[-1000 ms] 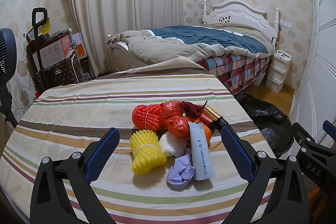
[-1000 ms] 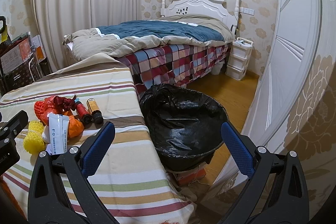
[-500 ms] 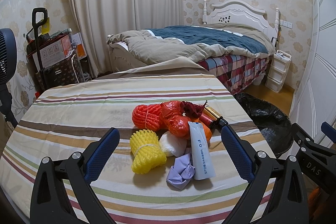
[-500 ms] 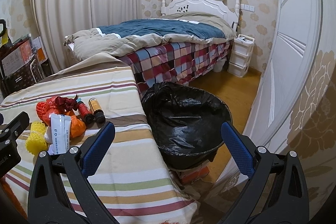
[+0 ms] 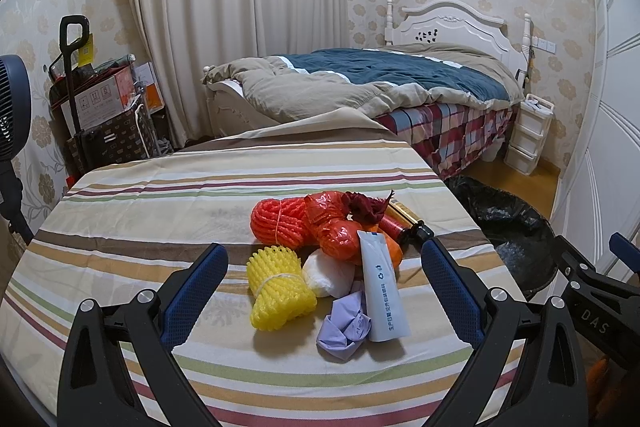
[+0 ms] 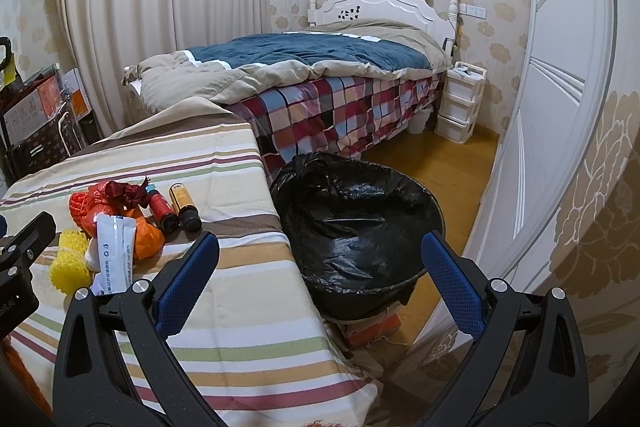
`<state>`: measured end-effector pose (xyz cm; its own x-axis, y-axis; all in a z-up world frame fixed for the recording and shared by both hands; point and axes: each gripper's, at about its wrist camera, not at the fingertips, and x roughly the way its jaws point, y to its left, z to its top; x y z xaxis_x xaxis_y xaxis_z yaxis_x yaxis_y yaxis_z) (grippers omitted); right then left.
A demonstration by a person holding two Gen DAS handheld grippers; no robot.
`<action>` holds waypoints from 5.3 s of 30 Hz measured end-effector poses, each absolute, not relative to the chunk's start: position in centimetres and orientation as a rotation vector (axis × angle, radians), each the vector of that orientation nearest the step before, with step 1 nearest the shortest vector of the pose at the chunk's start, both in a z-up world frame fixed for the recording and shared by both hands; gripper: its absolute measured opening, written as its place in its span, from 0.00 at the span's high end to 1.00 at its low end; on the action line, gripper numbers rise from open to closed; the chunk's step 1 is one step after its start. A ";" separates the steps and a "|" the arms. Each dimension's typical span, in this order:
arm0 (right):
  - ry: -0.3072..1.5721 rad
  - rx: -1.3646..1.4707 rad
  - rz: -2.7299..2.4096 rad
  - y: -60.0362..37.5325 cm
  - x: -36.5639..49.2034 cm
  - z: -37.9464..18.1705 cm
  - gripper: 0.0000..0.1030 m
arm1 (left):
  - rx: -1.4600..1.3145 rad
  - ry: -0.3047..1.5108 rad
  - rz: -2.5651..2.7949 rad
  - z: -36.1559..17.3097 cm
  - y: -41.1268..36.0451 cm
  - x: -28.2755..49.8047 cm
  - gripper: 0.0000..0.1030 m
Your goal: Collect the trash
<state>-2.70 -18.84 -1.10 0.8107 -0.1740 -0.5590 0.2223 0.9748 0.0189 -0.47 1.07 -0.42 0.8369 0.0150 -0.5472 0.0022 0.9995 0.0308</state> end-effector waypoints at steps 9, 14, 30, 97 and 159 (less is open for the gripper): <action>0.609 0.088 -0.196 -18.8 -2.7 -1.6 0.04 | 0.025 0.606 0.025 -1.2 2.9 -0.6 0.06; 0.637 0.103 -0.167 -18.1 -2.5 -2.3 0.17 | 0.018 0.625 0.063 -1.4 5.8 -0.5 0.13; 0.727 0.056 0.078 -10.4 -1.2 -2.8 0.37 | 0.026 0.700 0.169 -3.2 12.1 -0.7 0.28; 0.767 0.073 0.083 -12.8 -1.0 -5.7 0.80 | -0.026 0.779 -0.070 -6.7 6.9 1.2 0.63; 0.717 0.140 -0.031 -20.6 3.3 -4.2 0.82 | 0.011 0.640 -0.211 -1.2 0.1 4.6 0.65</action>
<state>3.28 -20.56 -4.19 0.7540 0.0194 -0.6566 0.0768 0.9901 0.1174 4.55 0.10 -1.16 0.7814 -0.1921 -0.5938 0.1991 0.9785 -0.0546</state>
